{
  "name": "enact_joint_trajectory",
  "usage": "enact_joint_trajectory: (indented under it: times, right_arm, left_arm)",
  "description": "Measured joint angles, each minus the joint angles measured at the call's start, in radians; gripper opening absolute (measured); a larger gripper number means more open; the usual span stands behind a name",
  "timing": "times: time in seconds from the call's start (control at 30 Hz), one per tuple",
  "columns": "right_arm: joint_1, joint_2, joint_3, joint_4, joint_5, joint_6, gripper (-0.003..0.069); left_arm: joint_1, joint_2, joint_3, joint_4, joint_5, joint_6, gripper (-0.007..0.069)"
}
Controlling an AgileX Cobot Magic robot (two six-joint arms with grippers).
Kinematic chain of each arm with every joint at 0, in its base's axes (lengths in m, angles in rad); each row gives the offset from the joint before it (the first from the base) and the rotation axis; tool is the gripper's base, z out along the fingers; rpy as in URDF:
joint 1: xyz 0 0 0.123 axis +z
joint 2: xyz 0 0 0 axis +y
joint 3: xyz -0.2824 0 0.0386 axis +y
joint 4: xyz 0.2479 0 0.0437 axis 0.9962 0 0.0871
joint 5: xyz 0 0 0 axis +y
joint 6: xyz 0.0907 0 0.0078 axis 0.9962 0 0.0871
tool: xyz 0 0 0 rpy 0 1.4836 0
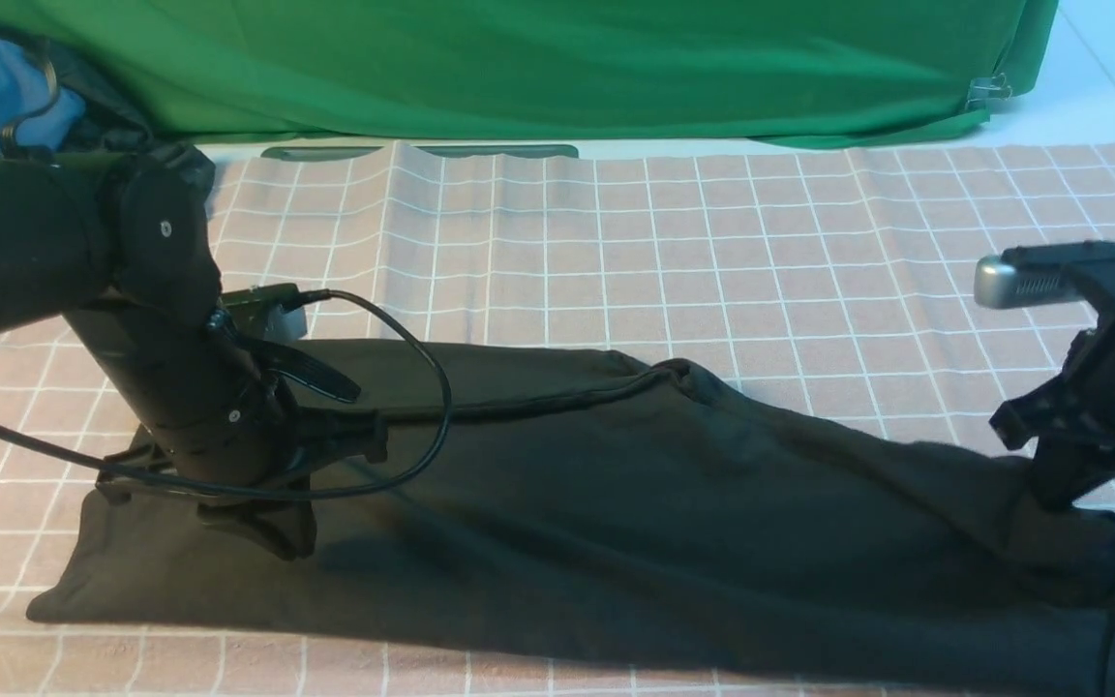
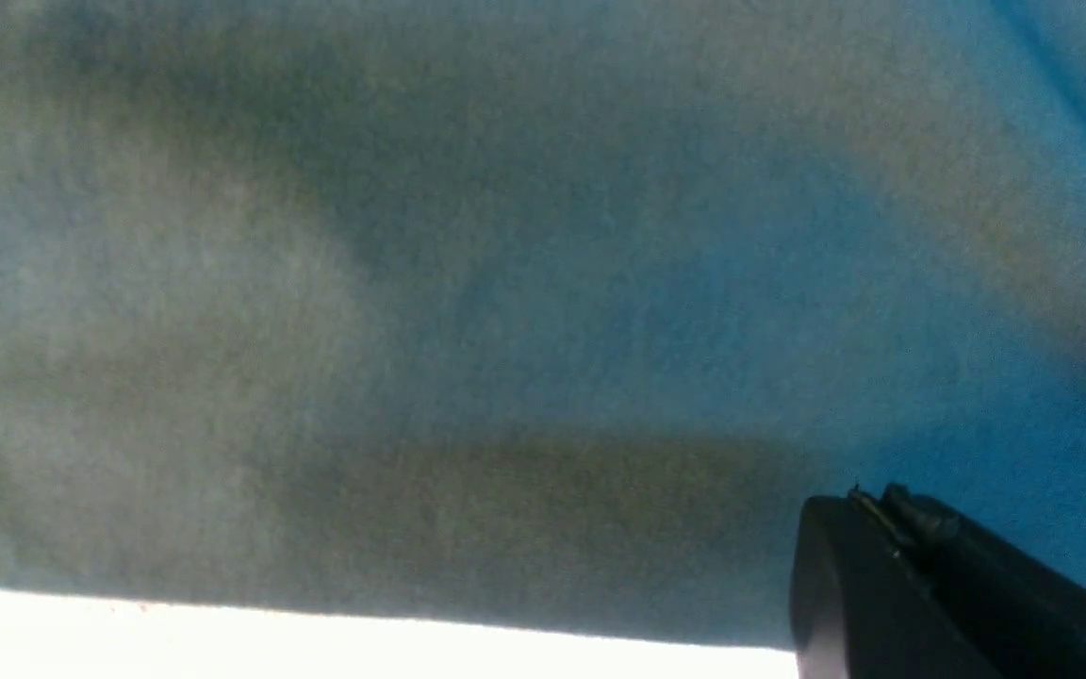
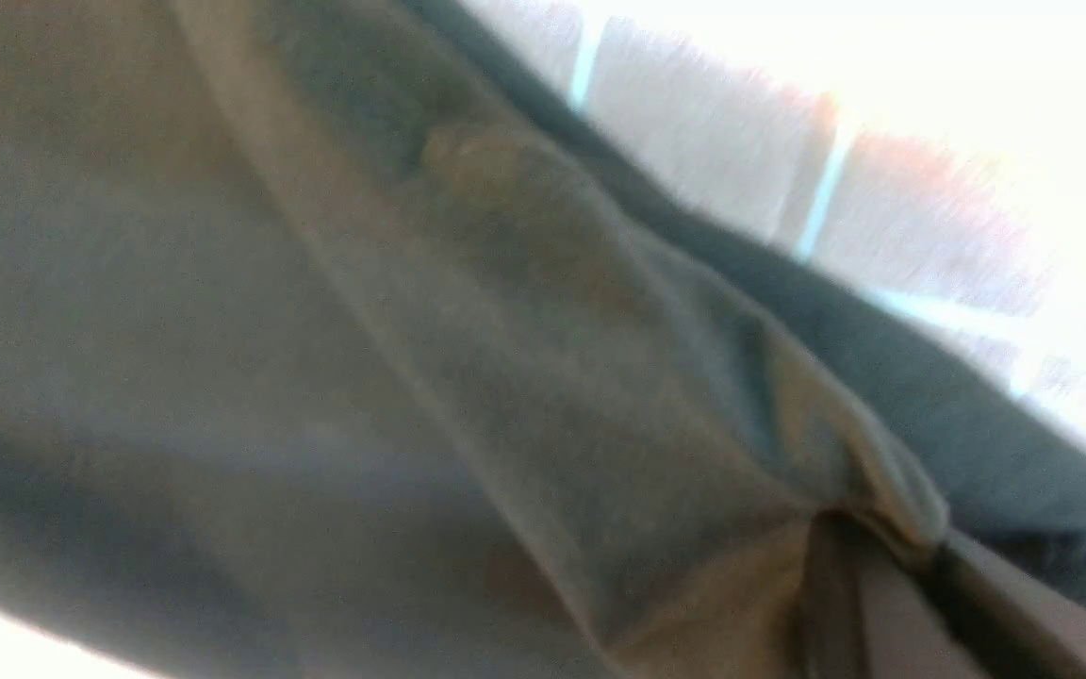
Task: Fold a long-sleeved shirt over a pink coffee tablecloth.
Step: 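Pull the folded dark garment lengthwise by its ends to straighten it flat on the table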
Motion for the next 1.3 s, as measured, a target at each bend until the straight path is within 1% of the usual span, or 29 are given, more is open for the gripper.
enact_joint_trajectory:
  times: [0.13,0.3,0.33,0.4,0.43,0.5,0.57,0.63,0.73,0.77,0.8,0.9,1.0,1.13,1.3]
  right_arm:
    - [-0.006,0.000,0.000,-0.007,-0.056,-0.020,0.0051]
    - [-0.006,0.005,0.000,-0.045,-0.087,-0.055,0.0087]
    - [-0.006,0.006,0.000,-0.062,-0.097,-0.057,0.0100]
    - [-0.008,0.008,0.000,-0.130,-0.143,-0.041,0.0163]
    - [-0.009,0.008,0.000,-0.141,-0.149,-0.031,0.0178]
    - [-0.011,0.008,-0.015,-0.160,-0.146,0.010,0.0234]
    - [-0.011,0.007,-0.037,-0.151,-0.101,0.044,0.0244]
    - [0.002,-0.007,-0.063,-0.124,-0.024,0.052,0.0216]
    - [0.044,-0.049,-0.068,-0.040,0.024,0.009,0.0128]
    - [0.086,-0.080,-0.066,0.029,0.025,-0.019,0.0066]
    - [0.116,-0.096,-0.059,0.066,0.009,-0.039,0.0046]
    - [0.203,-0.105,-0.023,0.120,-0.064,-0.073,0.0036]
    - [0.241,-0.054,0.008,0.129,-0.127,-0.077,0.0036]
    - [0.247,0.039,0.013,0.118,-0.160,-0.077,0.0036]
    - [0.223,0.115,0.013,0.026,-0.221,-0.015,0.0036]
  left_arm:
    - [0.000,0.000,0.000,-0.003,0.017,0.025,0.0013]
    - [0.000,0.000,0.000,-0.003,0.037,0.034,0.0013]
    - [0.000,0.000,0.000,-0.003,0.038,0.034,0.0013]
    - [0.000,0.000,0.000,-0.003,0.038,0.034,0.0013]
    - [0.000,0.000,0.000,-0.003,0.038,0.034,0.0013]
    - [0.000,0.000,0.000,-0.003,0.040,0.034,0.0013]
    - [0.000,0.000,0.000,-0.003,0.044,0.034,0.0013]
    - [0.000,0.000,0.000,-0.003,0.045,0.034,0.0013]
    - [0.000,0.000,0.000,-0.003,0.045,0.034,0.0013]
    - [0.000,0.000,0.000,-0.003,0.045,0.034,0.0013]
    - [0.000,0.000,0.000,-0.003,0.042,0.034,0.0013]
    - [0.000,0.000,0.000,-0.011,0.026,0.034,0.0013]
    - [0.000,0.000,0.000,-0.019,0.012,0.034,0.0013]
    - [0.000,0.000,0.000,-0.022,0.010,0.034,0.0014]
    - [0.000,0.000,0.000,-0.023,0.010,0.034,0.0014]
